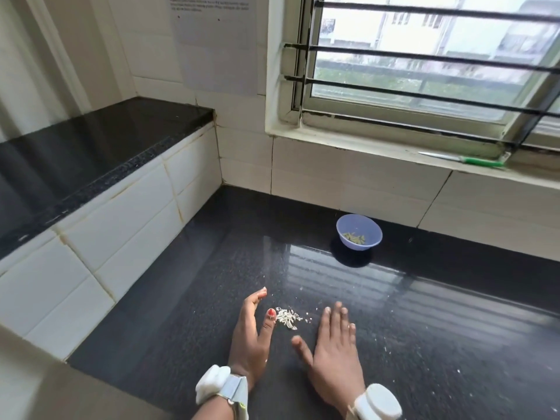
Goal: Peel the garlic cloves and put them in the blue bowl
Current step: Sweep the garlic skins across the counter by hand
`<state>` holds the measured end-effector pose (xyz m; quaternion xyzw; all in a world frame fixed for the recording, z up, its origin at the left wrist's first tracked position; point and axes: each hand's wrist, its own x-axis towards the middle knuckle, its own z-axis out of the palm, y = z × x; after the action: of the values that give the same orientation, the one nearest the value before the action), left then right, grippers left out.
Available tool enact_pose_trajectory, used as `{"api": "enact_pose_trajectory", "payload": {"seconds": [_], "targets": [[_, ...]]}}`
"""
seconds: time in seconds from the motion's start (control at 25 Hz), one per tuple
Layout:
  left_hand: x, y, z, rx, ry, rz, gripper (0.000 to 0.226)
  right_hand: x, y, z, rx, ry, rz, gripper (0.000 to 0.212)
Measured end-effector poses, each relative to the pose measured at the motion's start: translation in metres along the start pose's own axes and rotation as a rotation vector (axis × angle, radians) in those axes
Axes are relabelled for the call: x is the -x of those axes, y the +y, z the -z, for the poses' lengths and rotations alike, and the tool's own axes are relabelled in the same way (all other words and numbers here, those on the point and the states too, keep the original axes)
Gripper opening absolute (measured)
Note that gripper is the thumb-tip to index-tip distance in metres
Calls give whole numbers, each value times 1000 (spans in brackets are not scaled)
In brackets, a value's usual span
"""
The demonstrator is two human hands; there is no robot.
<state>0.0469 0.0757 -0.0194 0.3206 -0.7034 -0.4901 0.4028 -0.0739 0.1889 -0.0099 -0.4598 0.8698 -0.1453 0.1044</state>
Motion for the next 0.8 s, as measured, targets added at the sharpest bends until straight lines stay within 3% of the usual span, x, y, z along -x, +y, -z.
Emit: {"api": "enact_pose_trajectory", "payload": {"seconds": [0.16, 0.4, 0.56, 0.8], "targets": [[1, 0, 0, 121, -4, 51, 59, 2, -9, -20, 81, -56, -26, 99], [0, 1, 2, 172, 3, 79, 66, -29, -30, -11, 147, -84, 207, 85], [-2, 4, 1, 180, 17, 69, 65, -43, -28, -1, 103, -44, 499, 59], [-2, 3, 2, 176, 0, 70, 47, -32, -25, -6, 66, -75, 533, 41]]}}
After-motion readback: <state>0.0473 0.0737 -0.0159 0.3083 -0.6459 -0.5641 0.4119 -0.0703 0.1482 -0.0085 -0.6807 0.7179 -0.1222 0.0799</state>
